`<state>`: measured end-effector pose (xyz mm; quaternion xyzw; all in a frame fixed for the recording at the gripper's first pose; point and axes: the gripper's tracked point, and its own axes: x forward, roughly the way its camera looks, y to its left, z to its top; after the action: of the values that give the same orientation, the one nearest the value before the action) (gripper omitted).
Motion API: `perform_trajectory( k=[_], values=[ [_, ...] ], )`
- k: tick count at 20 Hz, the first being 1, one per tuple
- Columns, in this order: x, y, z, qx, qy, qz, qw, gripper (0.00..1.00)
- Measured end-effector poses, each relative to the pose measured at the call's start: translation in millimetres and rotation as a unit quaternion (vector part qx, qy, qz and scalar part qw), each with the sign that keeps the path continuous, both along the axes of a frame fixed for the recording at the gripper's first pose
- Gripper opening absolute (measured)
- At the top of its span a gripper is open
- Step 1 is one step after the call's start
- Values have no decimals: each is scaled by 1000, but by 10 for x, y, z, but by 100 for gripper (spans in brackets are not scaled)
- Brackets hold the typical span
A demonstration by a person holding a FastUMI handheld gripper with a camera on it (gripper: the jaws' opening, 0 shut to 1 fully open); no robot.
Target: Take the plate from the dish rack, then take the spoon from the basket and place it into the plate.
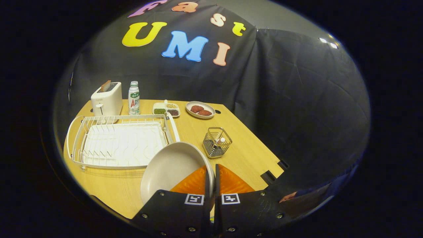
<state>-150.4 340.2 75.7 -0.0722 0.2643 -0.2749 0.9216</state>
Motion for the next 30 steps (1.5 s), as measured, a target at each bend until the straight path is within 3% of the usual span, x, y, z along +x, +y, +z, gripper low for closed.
perform_trajectory(
  k=[8,10,12,27,28,30],
  values=[
    [-99,-185,-805,60,59,-25,996,5],
    [-109,-263,-892,48,75,-31,996,5],
    [-71,-323,-891,36,83,-28,995,1],
    [598,-748,-282,9,17,-34,999,1],
    [629,-793,-238,10,13,-36,999,12],
    [736,-819,-210,19,3,-34,999,15]
  ],
)
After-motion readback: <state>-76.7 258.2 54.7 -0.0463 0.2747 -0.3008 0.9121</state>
